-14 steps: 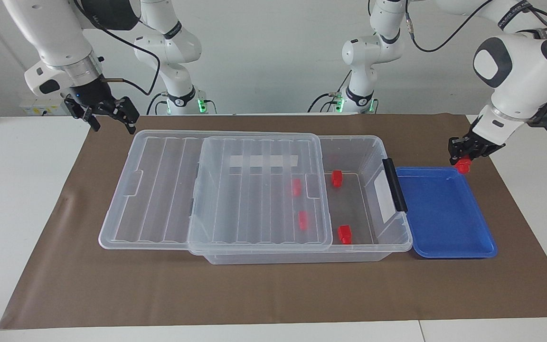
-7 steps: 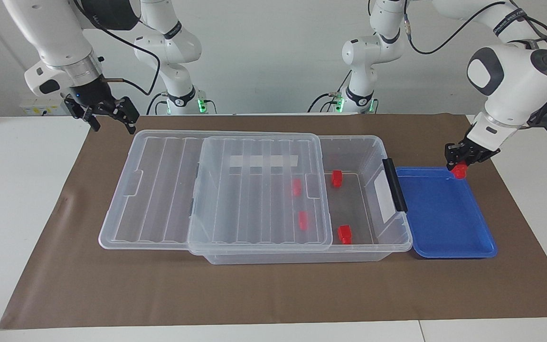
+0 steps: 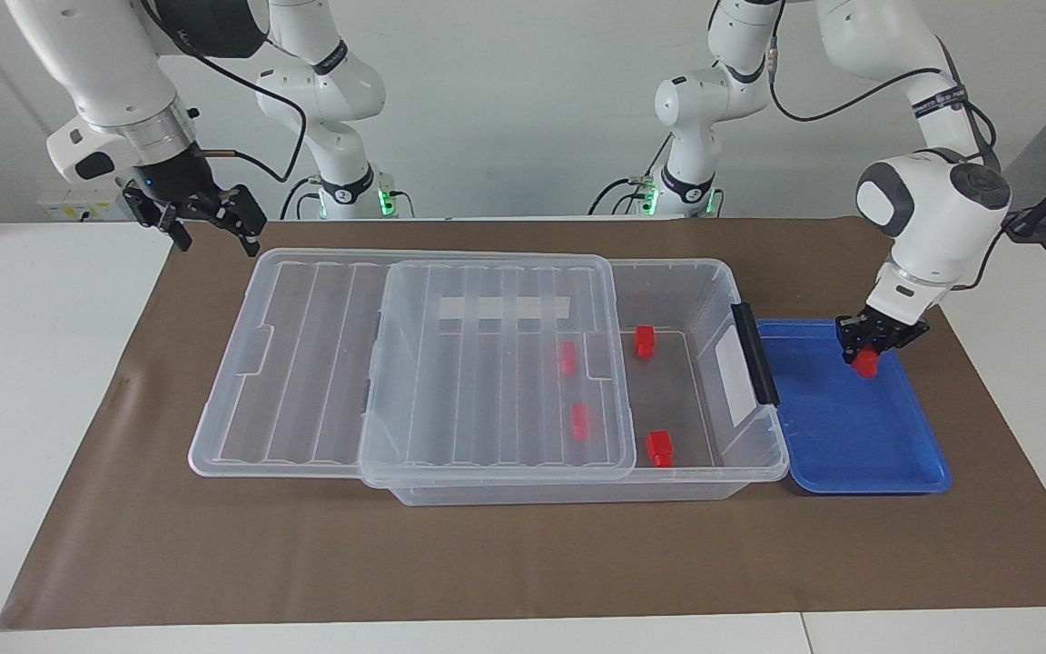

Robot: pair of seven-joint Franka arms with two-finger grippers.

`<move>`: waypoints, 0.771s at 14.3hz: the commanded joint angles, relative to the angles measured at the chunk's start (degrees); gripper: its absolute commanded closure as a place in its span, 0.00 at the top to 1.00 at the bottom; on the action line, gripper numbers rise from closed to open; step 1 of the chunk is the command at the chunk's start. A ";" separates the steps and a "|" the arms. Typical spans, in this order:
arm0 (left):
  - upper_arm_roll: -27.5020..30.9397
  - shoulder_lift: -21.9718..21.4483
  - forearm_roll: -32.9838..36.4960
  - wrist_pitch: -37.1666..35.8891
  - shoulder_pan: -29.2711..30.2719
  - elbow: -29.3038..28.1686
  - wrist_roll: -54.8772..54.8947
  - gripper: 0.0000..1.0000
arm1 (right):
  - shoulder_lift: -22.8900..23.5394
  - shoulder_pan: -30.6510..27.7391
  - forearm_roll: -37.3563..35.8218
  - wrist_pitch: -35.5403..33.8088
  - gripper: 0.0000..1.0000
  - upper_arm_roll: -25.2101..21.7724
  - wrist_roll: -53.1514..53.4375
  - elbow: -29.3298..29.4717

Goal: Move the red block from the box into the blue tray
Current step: 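Carry the red block over the blue tray and lower it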

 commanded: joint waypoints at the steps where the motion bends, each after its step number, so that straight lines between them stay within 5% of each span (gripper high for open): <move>1: -0.55 2.90 -0.95 5.40 0.64 -1.02 1.04 0.00 | -1.52 -0.55 1.02 0.21 1.00 0.21 0.72 -1.69; 4: -0.55 4.93 -0.95 11.47 0.81 -4.26 0.86 0.00 | -1.52 -0.55 1.02 0.21 1.00 0.21 0.72 -1.69; 11: -0.55 5.81 -0.95 11.75 -1.73 -4.53 -8.18 0.00 | -1.52 -0.55 1.02 0.21 1.00 0.21 0.72 -1.69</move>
